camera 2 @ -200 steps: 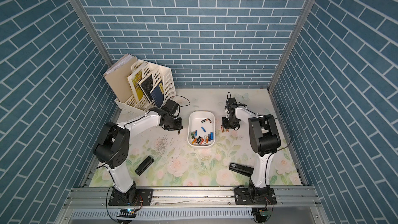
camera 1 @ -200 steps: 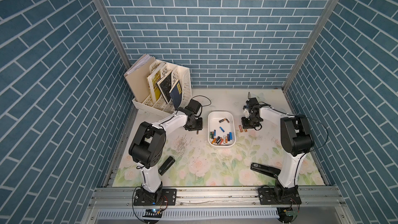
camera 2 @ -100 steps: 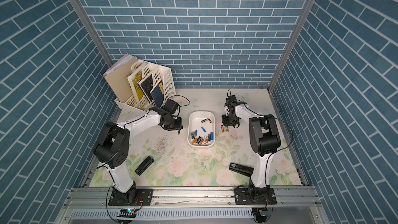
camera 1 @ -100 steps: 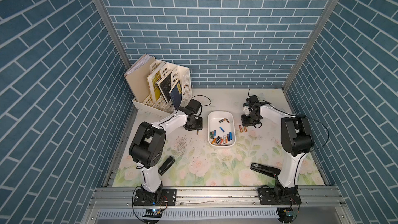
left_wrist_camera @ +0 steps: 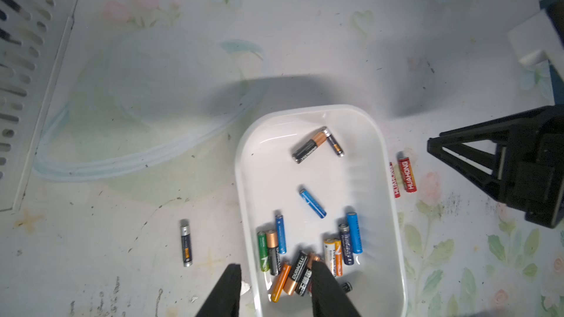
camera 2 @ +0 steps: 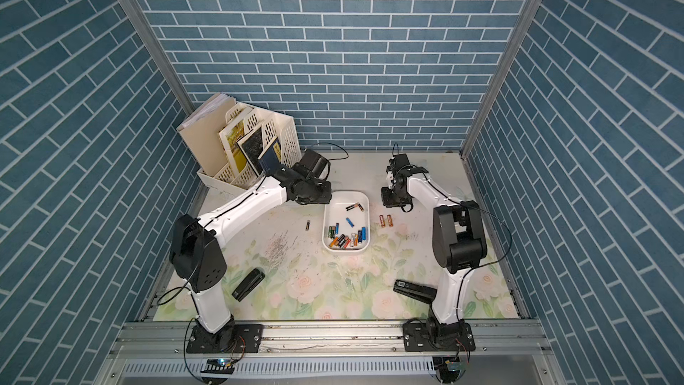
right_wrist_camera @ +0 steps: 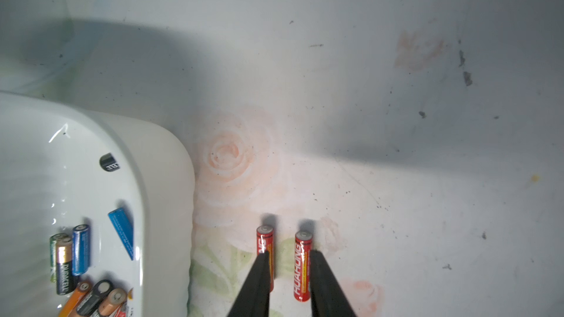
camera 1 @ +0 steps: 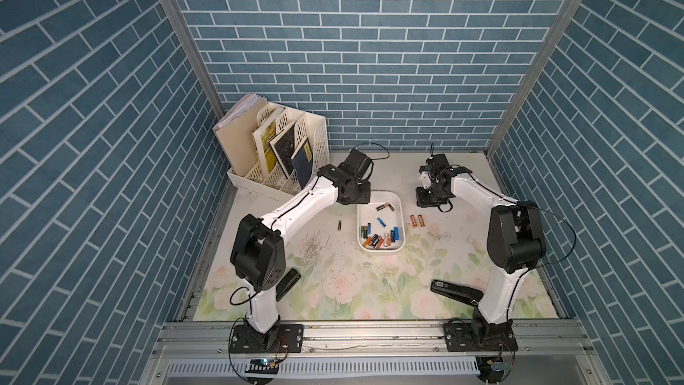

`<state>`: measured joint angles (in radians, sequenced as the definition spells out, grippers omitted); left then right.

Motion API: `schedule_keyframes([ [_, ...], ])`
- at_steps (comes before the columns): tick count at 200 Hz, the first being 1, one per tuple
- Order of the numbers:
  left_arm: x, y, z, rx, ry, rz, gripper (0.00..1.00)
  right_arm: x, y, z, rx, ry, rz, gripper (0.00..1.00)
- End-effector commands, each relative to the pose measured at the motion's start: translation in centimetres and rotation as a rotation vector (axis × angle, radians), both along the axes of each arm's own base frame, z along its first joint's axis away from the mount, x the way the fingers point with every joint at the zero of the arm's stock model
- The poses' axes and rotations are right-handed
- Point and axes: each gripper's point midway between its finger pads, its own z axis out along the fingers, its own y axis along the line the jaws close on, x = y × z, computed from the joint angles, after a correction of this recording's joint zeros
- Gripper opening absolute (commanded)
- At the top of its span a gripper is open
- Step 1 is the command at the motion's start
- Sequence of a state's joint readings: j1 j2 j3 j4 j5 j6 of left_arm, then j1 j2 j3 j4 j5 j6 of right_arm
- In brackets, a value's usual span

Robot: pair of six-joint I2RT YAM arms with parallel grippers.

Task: Take the batteries out of the storage box
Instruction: Place the battery at the center of the board, then pick up the battery from the storage box.

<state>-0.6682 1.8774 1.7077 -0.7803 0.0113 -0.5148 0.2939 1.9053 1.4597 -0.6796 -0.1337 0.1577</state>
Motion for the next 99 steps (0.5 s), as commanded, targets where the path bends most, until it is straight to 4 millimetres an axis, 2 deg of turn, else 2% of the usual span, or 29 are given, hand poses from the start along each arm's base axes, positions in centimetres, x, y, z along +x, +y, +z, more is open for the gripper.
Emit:
schedule_keyframes([
  [1,-1.9,0.2,-4.4,0.164,0.111,0.003,0.43,-0.5,0.1,0.8,0.021,-0.008,0.021,0.27],
  [29,-2.7,-1.6,-6.5,0.219,0.149,-0.029,0.42,-0.6,0.3,0.6,0.033,-0.008,0.027,0.27],
  [63,-3.1,-2.4,-8.5,0.261,0.189,-0.047,0.39,-0.6,0.4,0.6,0.041,-0.011,0.038,0.27],
  [99,-3.7,-3.3,-10.7,0.242,0.238,-0.076,0.4,-0.5,0.6,0.4,0.047,-0.009,0.047,0.27],
])
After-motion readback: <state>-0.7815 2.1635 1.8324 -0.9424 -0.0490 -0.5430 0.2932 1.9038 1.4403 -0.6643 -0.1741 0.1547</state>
